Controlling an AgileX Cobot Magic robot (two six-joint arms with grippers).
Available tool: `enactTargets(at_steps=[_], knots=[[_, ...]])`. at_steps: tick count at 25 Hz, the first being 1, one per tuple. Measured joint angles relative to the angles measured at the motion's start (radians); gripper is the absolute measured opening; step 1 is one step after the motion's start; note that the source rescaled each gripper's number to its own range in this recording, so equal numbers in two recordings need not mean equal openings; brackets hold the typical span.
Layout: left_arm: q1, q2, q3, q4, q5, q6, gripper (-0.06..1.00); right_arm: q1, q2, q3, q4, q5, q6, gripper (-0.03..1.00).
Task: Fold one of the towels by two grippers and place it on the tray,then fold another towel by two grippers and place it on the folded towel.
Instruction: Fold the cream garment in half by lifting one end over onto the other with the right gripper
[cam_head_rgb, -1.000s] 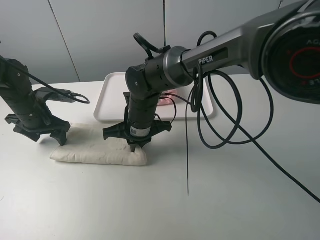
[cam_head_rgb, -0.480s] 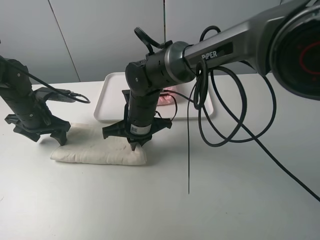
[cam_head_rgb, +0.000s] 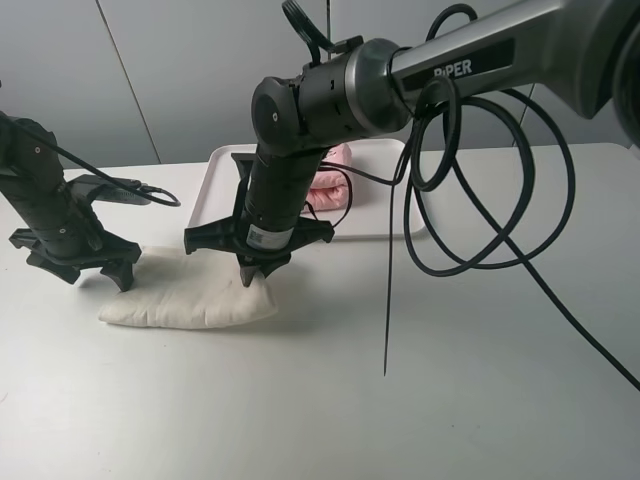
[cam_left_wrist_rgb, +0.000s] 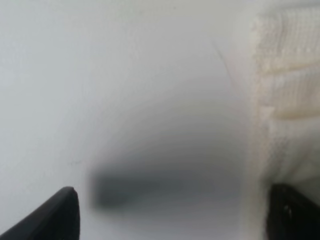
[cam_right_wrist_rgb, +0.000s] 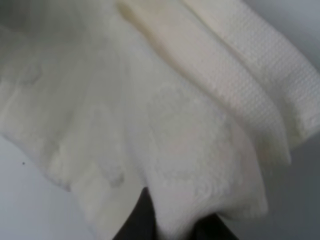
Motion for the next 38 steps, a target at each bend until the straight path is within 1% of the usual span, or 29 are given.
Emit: enactTargets(at_steps=[2,5,8,20,24,29,34,38], knots=[[0.000,0.000,0.000,0.000,0.000,-0.002,0.97,0.000,0.000,0.000,0.038,0.000,-0.020,0.08],[0.000,0.000,0.000,0.000,0.000,-0.002,0.97,0.000,0.000,0.000,0.065,0.000,-0.036,0.08],[0.000,0.000,0.000,0.000,0.000,-0.004,0.97,0.000,0.000,0.000,0.098,-0.020,-0.040,0.08],[0.000,0.000,0.000,0.000,0.000,-0.009,0.97,0.000,0.000,0.000,0.229,-0.178,-0.045,0.07],[0.000,0.000,0.000,0.000,0.000,-0.010,0.97,0.000,0.000,0.000,0.250,-0.223,-0.045,0.07],[0.000,0.000,0.000,0.000,0.000,-0.010,0.97,0.000,0.000,0.000,0.276,-0.253,-0.045,0.07],[0.000,0.000,0.000,0.000,0.000,-0.010,0.97,0.016,0.000,0.000,0.276,-0.273,-0.058,0.07],[0.000,0.000,0.000,-0.004,0.000,-0.010,0.97,0.027,0.013,0.000,0.326,-0.294,-0.071,0.07]])
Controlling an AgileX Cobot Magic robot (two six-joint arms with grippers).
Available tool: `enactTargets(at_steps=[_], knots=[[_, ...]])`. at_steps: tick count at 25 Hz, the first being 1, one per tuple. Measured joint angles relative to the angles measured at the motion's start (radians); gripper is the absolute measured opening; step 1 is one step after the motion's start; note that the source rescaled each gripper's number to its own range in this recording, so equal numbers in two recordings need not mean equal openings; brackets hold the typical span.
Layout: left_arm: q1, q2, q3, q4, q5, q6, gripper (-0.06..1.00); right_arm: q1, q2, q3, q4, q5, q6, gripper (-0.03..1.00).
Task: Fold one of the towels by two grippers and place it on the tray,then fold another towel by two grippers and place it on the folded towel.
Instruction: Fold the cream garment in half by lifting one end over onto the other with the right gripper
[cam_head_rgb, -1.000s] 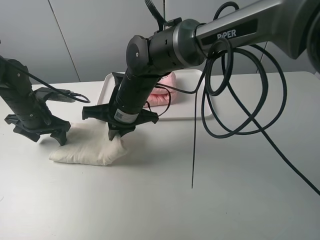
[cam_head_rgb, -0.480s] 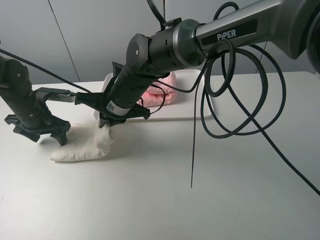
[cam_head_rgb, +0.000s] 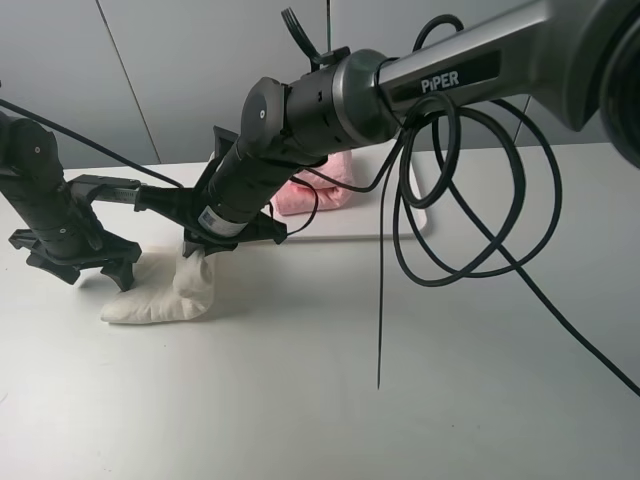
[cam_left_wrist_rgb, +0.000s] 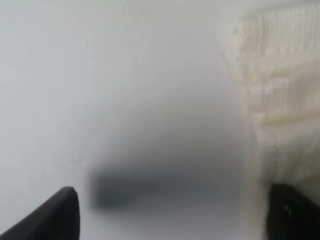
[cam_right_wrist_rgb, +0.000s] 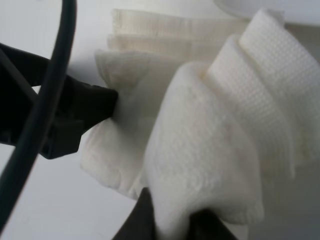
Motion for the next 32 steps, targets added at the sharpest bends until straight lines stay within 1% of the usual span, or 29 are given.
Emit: enactTargets(at_steps=[2,5,10,13,17,25,29,32], knots=[[0.000,0.000,0.000,0.000,0.000,0.000,0.97,0.000,0.014,0.000,0.033,-0.013,-0.013,0.07],[0.000,0.000,0.000,-0.002,0.000,0.000,0.97,0.000,0.039,0.000,0.112,-0.032,-0.052,0.07],[0.000,0.000,0.000,-0.004,0.000,0.000,0.97,0.000,0.056,0.000,0.253,-0.064,-0.151,0.07],[0.000,0.000,0.000,-0.008,0.000,0.000,0.97,0.000,0.060,0.000,0.316,-0.092,-0.209,0.07],[0.000,0.000,0.000,-0.010,-0.004,0.000,0.97,0.000,0.060,0.000,0.345,-0.115,-0.242,0.07],[0.000,0.000,0.000,-0.019,-0.010,0.000,0.97,0.024,0.062,0.001,0.363,-0.163,-0.273,0.07],[0.000,0.000,0.000,-0.021,-0.013,0.000,0.97,0.026,0.064,0.001,0.367,-0.166,-0.287,0.07],[0.000,0.000,0.000,-0.023,-0.016,0.000,0.97,0.026,0.077,0.001,0.393,-0.164,-0.300,0.07]])
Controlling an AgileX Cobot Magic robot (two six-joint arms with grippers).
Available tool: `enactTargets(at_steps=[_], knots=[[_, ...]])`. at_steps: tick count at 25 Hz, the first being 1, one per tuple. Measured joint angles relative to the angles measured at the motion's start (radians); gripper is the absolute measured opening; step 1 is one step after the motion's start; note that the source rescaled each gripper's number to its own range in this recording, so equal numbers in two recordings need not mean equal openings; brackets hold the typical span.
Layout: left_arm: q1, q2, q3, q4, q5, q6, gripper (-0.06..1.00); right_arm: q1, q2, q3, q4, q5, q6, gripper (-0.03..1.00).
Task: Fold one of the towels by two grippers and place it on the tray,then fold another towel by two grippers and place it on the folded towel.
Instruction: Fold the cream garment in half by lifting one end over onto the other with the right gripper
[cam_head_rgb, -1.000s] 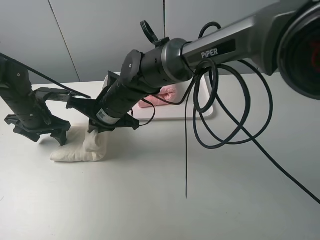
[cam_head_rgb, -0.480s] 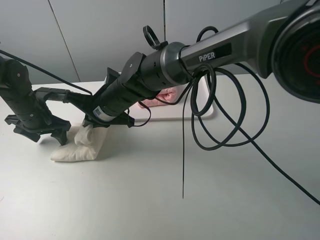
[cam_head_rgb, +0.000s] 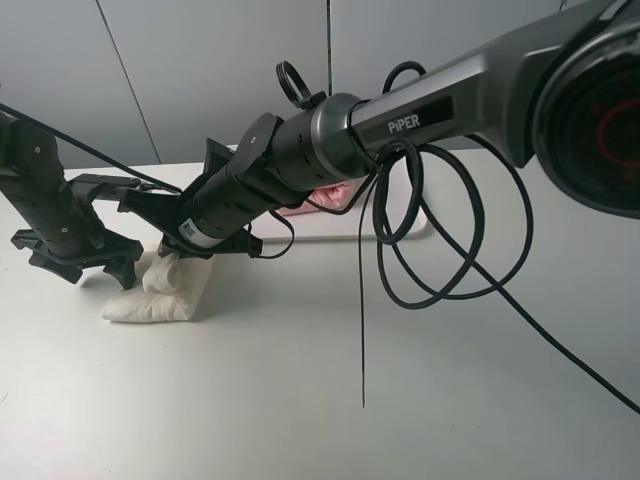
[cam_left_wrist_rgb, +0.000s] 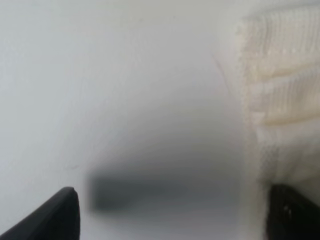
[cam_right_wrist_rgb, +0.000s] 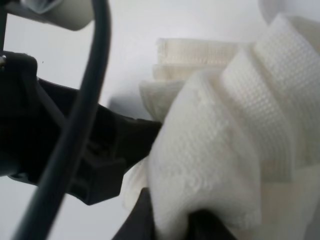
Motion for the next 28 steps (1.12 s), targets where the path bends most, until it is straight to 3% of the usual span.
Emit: enactTargets(at_steps=[6,21,28], knots=[[0.000,0.000,0.000,0.000,-0.003,0.002,0.97,0.001,0.033,-0.020,0.052,0.019,-0.048,0.07],[0.000,0.000,0.000,-0.008,-0.007,0.004,0.97,0.014,0.092,-0.113,0.074,0.090,-0.069,0.07],[0.035,0.008,-0.011,-0.115,0.004,0.097,0.97,0.014,0.092,-0.113,0.074,0.104,-0.073,0.07]])
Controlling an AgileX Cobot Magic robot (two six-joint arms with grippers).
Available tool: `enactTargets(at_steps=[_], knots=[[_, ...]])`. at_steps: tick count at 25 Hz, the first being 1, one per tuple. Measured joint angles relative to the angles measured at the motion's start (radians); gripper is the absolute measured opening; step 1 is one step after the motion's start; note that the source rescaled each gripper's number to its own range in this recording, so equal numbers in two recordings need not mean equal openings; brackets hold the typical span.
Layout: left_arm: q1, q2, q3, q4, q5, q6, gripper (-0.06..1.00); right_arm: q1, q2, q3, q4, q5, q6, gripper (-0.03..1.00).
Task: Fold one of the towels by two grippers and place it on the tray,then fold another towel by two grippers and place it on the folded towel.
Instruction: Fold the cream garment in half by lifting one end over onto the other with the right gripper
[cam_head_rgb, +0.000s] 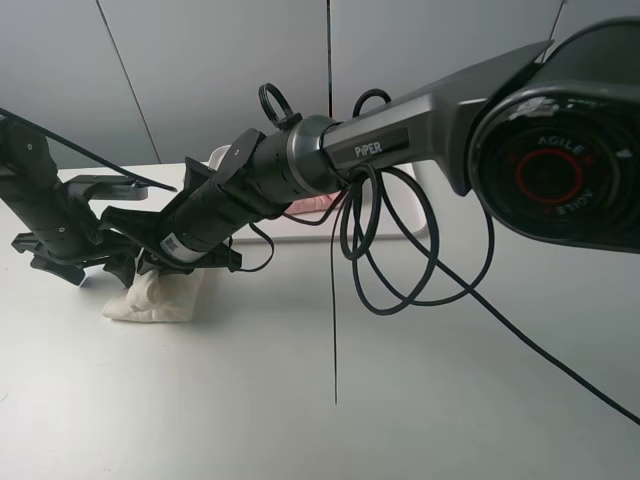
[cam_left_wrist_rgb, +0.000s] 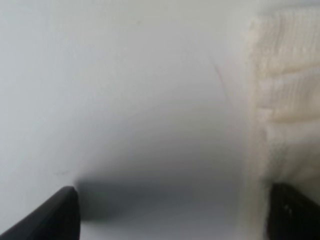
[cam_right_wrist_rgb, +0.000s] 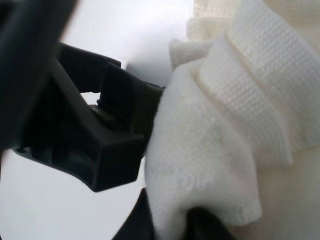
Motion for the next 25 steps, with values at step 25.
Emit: enactTargets(at_steps=[25], knots=[[0.004,-0.100,-0.165,0.006,0.240,0.100,0.97,0.000,0.000,0.000,0.000,-0.016,0.000,0.07]])
